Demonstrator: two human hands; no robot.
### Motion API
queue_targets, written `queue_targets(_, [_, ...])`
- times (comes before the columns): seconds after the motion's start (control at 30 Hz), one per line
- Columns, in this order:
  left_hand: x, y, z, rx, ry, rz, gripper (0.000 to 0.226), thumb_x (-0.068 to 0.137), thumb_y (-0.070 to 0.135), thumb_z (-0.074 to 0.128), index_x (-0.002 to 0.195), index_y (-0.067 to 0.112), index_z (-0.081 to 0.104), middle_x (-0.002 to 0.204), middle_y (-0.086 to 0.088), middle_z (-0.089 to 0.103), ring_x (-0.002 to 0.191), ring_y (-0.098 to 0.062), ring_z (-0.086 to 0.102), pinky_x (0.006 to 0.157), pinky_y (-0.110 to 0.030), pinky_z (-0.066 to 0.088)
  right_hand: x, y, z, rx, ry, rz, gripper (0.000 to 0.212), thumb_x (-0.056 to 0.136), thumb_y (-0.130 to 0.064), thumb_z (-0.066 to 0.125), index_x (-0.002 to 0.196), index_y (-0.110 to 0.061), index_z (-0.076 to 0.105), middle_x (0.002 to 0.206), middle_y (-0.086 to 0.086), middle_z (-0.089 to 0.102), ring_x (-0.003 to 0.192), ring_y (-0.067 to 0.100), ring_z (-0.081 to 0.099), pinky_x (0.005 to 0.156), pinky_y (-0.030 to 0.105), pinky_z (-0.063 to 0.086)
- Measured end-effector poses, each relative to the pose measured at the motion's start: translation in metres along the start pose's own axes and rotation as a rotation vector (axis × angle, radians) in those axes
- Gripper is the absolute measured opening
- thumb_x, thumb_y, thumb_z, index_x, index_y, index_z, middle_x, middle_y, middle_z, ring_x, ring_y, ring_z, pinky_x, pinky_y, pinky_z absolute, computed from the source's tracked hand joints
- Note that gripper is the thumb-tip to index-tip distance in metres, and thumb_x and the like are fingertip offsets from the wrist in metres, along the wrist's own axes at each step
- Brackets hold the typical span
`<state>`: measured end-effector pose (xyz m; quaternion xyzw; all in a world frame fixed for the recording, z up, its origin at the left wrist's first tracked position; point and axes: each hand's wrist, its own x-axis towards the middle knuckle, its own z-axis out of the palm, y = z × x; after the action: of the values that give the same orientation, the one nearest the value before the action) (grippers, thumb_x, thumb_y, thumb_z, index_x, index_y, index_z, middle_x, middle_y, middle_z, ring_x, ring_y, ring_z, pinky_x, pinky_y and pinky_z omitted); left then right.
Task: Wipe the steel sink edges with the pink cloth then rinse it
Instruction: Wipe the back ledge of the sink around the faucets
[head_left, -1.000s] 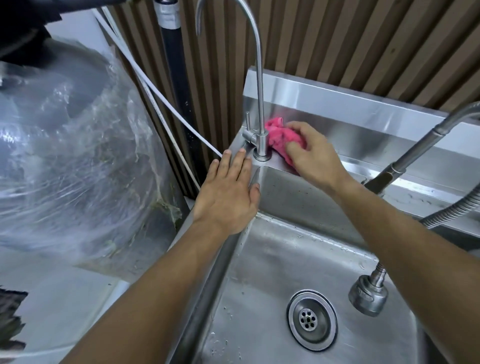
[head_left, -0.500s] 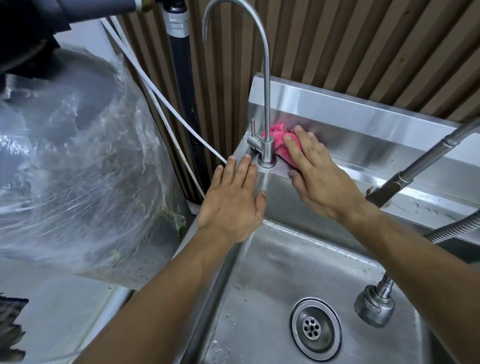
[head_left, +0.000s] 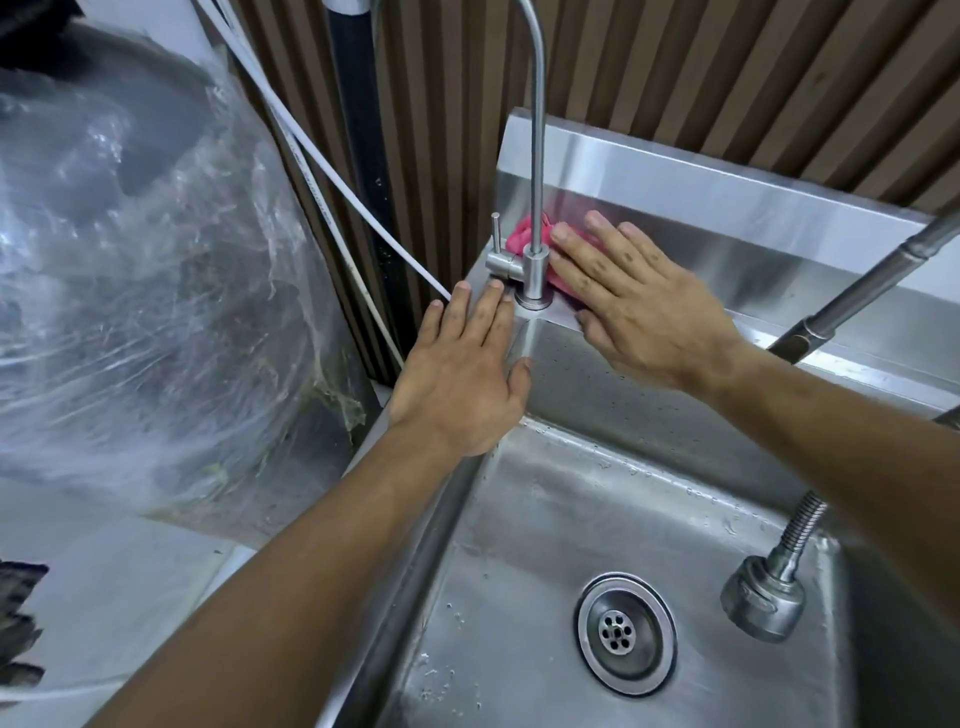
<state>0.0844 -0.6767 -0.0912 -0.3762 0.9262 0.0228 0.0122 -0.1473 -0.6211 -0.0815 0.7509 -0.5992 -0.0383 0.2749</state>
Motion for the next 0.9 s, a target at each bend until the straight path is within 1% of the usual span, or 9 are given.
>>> queue_targets(0.2, [0.002,0.001,0.003,-0.003,0.014,-0.009,0.069,0.106,0.05,0.012,0.164,0.015,-0.005,0.172,-0.002,-0.012,0.158,-0.026,-0.013,0.129,-0.048,0.0,0.029,0.009,0.005,-0.085,-0.041,-0.087,0.067,0.107,-0.04,0.021,0.164,-0.008,0.007,0.169,0.01,-0.002,0.16,0.029,0.002,0.131,0.045,0.006])
queue_targets(0.3, [0.002,0.001,0.003,0.007,0.017,-0.013,0.07,0.106,0.05,0.013,0.164,0.015,-0.002,0.173,-0.002,-0.01,0.159,-0.026,-0.012,0.129,-0.048,0.001,0.052,0.025,0.002,-0.173,-0.069,-0.235,0.066,0.106,-0.045,0.006,0.165,-0.016,-0.004,0.172,0.008,-0.008,0.16,0.027,-0.006,0.131,0.043,-0.001])
queue_targets(0.37, [0.002,0.001,0.002,0.011,0.013,-0.012,0.07,0.106,0.05,0.014,0.164,0.015,-0.001,0.173,-0.002,-0.009,0.159,-0.026,-0.011,0.129,-0.048,0.001,0.061,0.028,0.001,-0.208,-0.078,-0.272,0.067,0.104,-0.048,0.0,0.164,-0.019,-0.011,0.172,0.005,-0.013,0.159,0.025,-0.011,0.131,0.042,-0.003])
queue_targets(0.47, [0.0,0.001,0.0,0.031,0.001,-0.012,0.07,0.106,0.051,0.014,0.164,0.015,-0.002,0.173,-0.002,-0.01,0.159,-0.026,-0.012,0.129,-0.047,0.0,0.059,0.025,0.003,-0.264,-0.091,-0.251,0.07,0.101,-0.048,-0.001,0.163,-0.019,-0.015,0.171,0.006,-0.016,0.159,0.026,-0.014,0.131,0.044,0.0])
queue_targets(0.53, [-0.001,0.003,-0.002,0.04,-0.014,-0.008,0.071,0.106,0.052,0.014,0.164,0.016,-0.004,0.172,-0.002,-0.012,0.158,-0.025,-0.013,0.129,-0.046,-0.001,0.055,0.02,0.0,-0.264,-0.095,-0.22,0.069,0.103,-0.047,0.003,0.164,-0.019,-0.009,0.172,0.006,-0.01,0.159,0.028,-0.011,0.131,0.044,0.001])
queue_targets(0.67, [-0.002,0.0,-0.006,0.042,-0.031,0.009,0.072,0.105,0.053,0.016,0.164,0.017,-0.004,0.172,-0.001,-0.012,0.159,-0.025,-0.013,0.129,-0.045,-0.002,0.03,0.009,-0.001,-0.113,-0.11,-0.05,0.065,0.109,-0.035,0.033,0.166,-0.017,0.006,0.173,0.004,0.004,0.16,0.028,-0.001,0.13,0.043,-0.002])
queue_targets(0.77, [-0.004,-0.001,-0.006,0.036,-0.029,0.021,0.073,0.106,0.052,0.019,0.165,0.016,-0.003,0.173,-0.001,-0.01,0.159,-0.026,-0.012,0.129,-0.045,-0.002,-0.004,0.008,-0.004,-0.054,-0.146,0.059,0.064,0.107,-0.033,0.025,0.166,-0.018,0.005,0.173,0.002,0.004,0.16,0.026,0.001,0.13,0.042,-0.003])
queue_targets(0.83, [-0.004,0.0,-0.005,0.034,-0.025,0.016,0.073,0.105,0.052,0.018,0.165,0.016,-0.003,0.173,-0.001,-0.009,0.159,-0.026,-0.011,0.129,-0.046,-0.001,-0.006,0.011,-0.012,-0.078,-0.151,0.046,0.067,0.103,-0.038,0.02,0.165,-0.014,0.01,0.172,0.006,0.01,0.16,0.029,0.006,0.131,0.045,0.003])
queue_targets(0.9, [-0.004,0.0,-0.004,0.033,-0.011,0.003,0.073,0.105,0.053,0.017,0.165,0.016,-0.003,0.173,-0.001,-0.008,0.159,-0.027,-0.011,0.129,-0.047,0.0,0.01,0.011,-0.014,-0.138,-0.142,-0.019,0.067,0.103,-0.041,0.013,0.164,-0.012,0.008,0.171,0.009,0.008,0.16,0.03,0.005,0.131,0.046,0.006])
